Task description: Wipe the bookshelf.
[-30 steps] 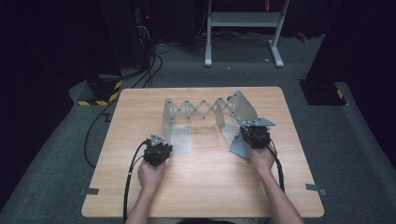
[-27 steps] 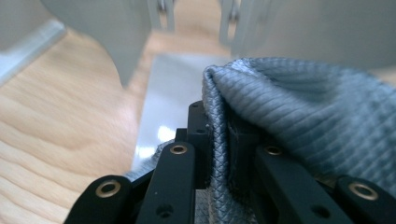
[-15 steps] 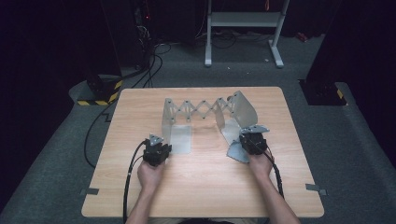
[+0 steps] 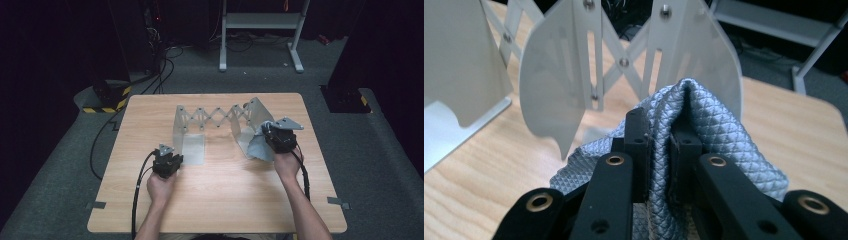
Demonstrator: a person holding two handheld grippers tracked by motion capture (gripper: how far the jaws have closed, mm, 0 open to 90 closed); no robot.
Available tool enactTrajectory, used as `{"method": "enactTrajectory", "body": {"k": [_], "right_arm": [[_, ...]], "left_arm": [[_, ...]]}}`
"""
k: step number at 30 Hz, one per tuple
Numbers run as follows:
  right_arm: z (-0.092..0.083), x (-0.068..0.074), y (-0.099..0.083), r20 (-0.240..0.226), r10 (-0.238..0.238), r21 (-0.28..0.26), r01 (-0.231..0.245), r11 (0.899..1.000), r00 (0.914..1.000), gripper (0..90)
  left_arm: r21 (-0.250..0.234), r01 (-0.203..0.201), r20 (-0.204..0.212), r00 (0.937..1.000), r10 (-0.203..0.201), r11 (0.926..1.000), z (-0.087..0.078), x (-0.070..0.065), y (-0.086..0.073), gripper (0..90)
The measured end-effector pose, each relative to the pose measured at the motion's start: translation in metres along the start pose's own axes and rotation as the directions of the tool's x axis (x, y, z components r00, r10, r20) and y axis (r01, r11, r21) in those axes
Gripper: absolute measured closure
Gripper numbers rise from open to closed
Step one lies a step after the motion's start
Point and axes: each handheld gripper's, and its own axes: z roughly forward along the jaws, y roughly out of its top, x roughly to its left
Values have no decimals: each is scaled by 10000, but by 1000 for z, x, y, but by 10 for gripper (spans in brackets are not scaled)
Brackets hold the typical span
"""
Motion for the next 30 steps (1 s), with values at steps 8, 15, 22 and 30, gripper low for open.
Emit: {"method": "enactTrajectory", "body": {"k": [8,15,22,30], "right_arm": [[8,7,4,76,-226,-29,227,9997,9997,823],[41,13,-29,-38,-51,981,54,9952,10000,824],[61,13,-53,-18,236,1748,-229,9843,9997,826],[66,15,-60,199,43,1912,-80,9815,9998,825]], "left_arm": [[-24,271,-51,9996,-272,9996,-1,3,0,826],[-40,318,-198,9993,-319,9995,-1,5,0,840],[-39,260,-301,9992,-261,9997,-1,4,-1,843],[-43,261,-270,9993,-262,9997,-1,4,0,843]]}}
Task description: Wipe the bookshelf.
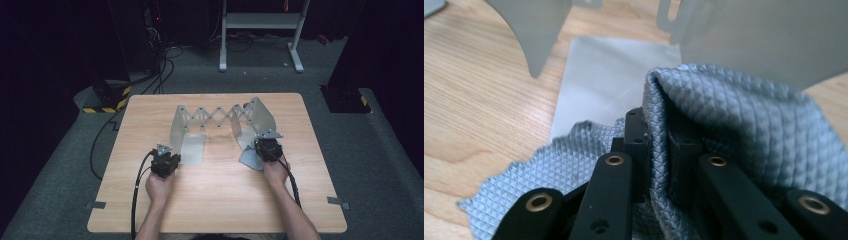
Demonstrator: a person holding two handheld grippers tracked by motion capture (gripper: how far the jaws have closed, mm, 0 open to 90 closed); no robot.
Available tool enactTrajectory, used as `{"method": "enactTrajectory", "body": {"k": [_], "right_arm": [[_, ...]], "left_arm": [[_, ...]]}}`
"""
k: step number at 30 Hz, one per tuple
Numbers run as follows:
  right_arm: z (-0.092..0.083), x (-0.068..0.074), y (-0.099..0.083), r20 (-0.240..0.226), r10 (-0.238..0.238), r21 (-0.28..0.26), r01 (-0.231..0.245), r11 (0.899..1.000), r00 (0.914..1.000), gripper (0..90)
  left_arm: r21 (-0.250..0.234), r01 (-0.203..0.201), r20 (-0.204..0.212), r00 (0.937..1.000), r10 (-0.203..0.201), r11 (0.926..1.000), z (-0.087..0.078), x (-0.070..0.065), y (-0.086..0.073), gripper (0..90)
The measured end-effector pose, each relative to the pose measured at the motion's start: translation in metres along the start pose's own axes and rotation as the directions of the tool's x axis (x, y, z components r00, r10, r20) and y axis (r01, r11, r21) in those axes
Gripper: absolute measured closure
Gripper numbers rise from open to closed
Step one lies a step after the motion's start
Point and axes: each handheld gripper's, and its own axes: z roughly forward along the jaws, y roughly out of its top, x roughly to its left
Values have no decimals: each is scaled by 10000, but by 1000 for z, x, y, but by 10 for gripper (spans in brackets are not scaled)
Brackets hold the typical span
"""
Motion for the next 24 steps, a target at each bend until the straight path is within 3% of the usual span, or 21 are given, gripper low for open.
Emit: {"method": "enactTrajectory", "body": {"k": [12,19,24], "right_arm": [[-60,-10,47,412,-212,-1224,261,9921,9989,827],[-73,-11,72,573,-374,-1480,455,9879,9977,827],[-70,-7,80,633,-472,-1496,563,9871,9969,827]], "left_arm": [[43,65,221,9997,-66,10000,-1,3,0,844],[52,-35,269,9996,33,10000,-1,3,-1,850],[58,-28,309,9995,26,10000,-2,3,-1,852]]}}
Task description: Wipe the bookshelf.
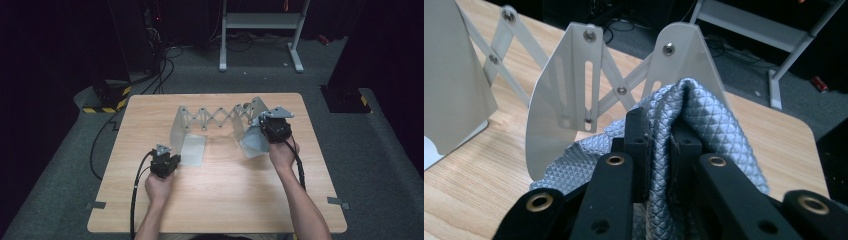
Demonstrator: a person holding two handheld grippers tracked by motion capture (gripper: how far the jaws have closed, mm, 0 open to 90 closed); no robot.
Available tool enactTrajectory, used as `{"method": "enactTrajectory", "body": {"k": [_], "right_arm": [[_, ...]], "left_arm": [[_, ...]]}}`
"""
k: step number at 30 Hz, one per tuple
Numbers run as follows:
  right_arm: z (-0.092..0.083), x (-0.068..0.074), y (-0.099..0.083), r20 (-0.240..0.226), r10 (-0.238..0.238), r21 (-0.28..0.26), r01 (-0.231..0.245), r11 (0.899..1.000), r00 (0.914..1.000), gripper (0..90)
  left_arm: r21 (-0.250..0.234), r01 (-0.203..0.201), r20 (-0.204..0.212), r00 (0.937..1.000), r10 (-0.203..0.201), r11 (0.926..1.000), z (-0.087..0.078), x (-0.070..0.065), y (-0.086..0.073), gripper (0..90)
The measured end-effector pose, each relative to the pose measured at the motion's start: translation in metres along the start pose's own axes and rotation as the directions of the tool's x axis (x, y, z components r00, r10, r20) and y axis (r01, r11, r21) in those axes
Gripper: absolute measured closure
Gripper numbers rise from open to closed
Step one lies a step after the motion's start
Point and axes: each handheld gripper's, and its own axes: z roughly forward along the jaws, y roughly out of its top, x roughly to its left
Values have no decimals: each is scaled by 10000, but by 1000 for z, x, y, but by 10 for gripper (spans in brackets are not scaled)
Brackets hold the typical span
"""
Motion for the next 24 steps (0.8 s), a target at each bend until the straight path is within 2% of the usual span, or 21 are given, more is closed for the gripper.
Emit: {"method": "enactTrajectory", "body": {"k": [5,8,14,17,20,24], "right_arm": [[17,6,-16,-54,-64,495,67,9988,10000,827],[32,9,-31,-118,109,967,-97,9953,9999,826],[58,8,-61,-282,600,1826,-539,9817,9978,826],[68,9,-71,-272,610,2229,-534,9734,9978,826],[71,8,-72,-293,804,2223,-719,9723,9963,826],[60,6,-61,-231,899,1799,-844,9801,9957,826]], "left_arm": [[-8,17,15,10000,-17,10000,0,0,0,852],[-2,8,7,10000,-8,10000,0,0,0,852],[1,-4,-11,10000,4,10000,0,0,0,851],[-9,-55,-113,9999,54,10000,0,-2,0,851],[-2,1,-41,10000,-1,10000,0,-1,0,852],[-4,24,-24,10000,-24,10000,0,-1,0,851]]}}
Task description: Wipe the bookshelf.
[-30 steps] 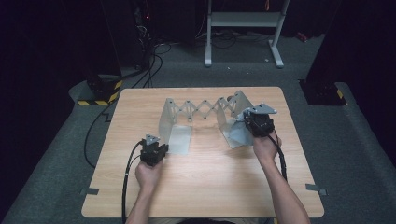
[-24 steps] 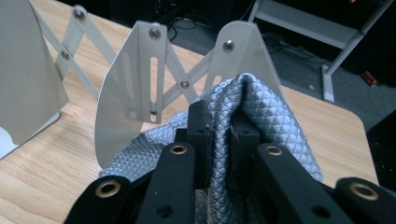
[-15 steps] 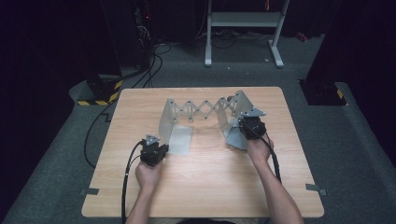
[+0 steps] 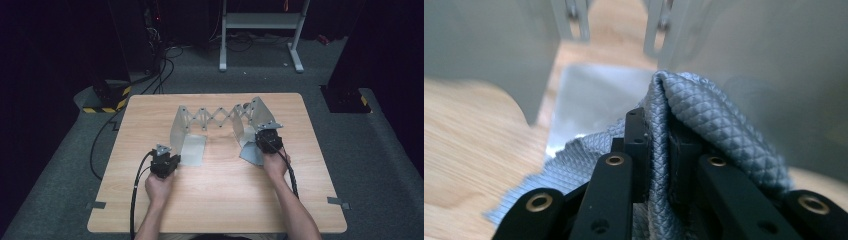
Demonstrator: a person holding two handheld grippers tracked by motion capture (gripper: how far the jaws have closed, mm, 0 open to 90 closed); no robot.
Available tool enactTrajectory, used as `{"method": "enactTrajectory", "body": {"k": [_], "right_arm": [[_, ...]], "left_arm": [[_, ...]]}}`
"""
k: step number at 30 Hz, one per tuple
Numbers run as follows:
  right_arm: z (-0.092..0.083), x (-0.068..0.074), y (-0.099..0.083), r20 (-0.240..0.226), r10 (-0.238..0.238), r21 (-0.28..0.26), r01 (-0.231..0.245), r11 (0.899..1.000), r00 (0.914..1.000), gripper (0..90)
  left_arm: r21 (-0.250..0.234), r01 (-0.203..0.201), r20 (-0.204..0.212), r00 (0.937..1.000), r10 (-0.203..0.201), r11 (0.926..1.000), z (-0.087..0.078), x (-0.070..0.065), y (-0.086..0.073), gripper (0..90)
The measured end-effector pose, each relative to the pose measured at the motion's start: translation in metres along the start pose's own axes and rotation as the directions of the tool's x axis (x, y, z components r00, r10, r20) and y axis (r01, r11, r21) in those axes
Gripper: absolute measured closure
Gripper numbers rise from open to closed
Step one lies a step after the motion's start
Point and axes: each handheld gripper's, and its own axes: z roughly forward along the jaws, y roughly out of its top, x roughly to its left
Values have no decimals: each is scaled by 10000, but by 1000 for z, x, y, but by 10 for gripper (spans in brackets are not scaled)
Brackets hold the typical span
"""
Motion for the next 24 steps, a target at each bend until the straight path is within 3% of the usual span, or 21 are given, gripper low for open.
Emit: {"method": "enactTrajectory", "body": {"k": [2,10,13,18,24], "right_arm": [[-8,-1,7,-28,157,-206,-158,9997,9999,825],[-44,-2,39,404,-157,-1432,214,9895,9991,825],[-50,-1,48,511,-226,-1584,304,9869,9984,825],[-49,4,64,661,-521,-1787,631,9819,9965,825],[-29,10,66,842,-888,-1277,992,9868,9925,825]], "left_arm": [[3,4,11,10000,-4,10000,0,0,0,852],[3,44,59,10000,-44,10000,0,1,0,852],[-1,60,69,10000,-60,10000,0,1,0,852],[1,52,71,10000,-52,10000,0,1,0,852],[2,84,106,9999,-84,10000,0,2,0,852]]}}
